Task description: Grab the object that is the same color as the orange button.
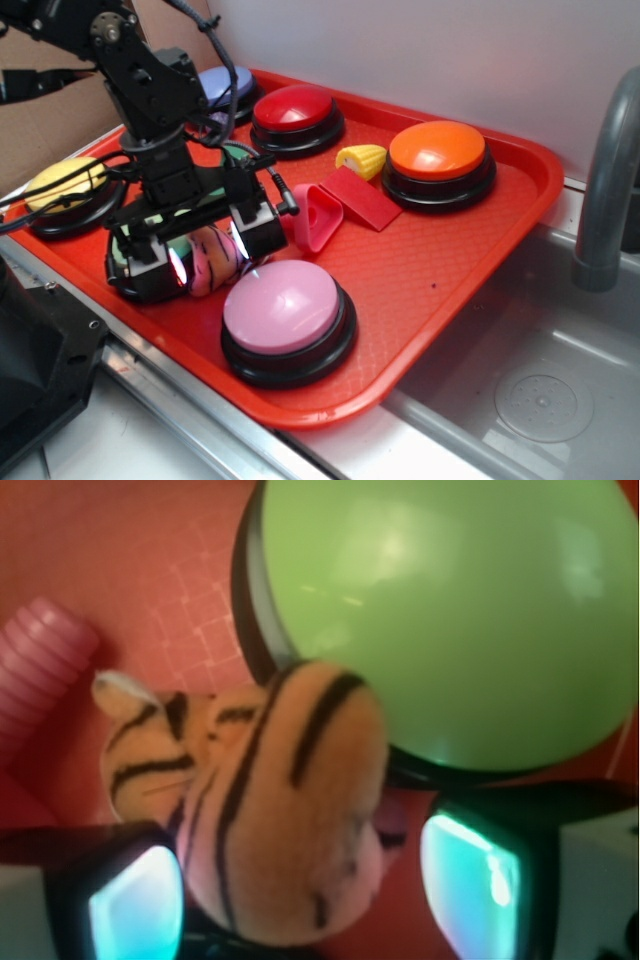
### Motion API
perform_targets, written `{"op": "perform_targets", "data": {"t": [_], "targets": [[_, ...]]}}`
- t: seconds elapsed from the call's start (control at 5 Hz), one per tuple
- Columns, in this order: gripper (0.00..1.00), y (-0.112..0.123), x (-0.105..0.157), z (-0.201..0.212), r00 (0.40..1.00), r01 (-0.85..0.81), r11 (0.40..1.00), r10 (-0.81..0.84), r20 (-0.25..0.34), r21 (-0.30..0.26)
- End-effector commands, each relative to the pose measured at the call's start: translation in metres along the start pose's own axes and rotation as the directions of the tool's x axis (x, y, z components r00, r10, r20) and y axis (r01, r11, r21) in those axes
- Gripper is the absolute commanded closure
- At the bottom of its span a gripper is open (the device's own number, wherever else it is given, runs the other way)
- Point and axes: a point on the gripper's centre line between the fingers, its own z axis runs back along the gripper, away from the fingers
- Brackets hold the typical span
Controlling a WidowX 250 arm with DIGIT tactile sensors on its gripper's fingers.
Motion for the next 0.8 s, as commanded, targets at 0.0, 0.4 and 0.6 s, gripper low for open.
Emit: {"op": "perform_targets", "data": {"t": [0.0, 0.4, 0.6], "targets": [[1.0, -0.004, 0.006, -0.005, 0.999, 0.028, 1.0, -0.028, 0.024, -0.01], [1.0, -0.013, 0.007, 0.011, 0.994, 0.094, 0.995, -0.092, 0.065, -0.032], [1.0, -0.024, 0.01, 0.036, 0.967, 0.237, 0.972, -0.235, 0.097, -0.008]]}}
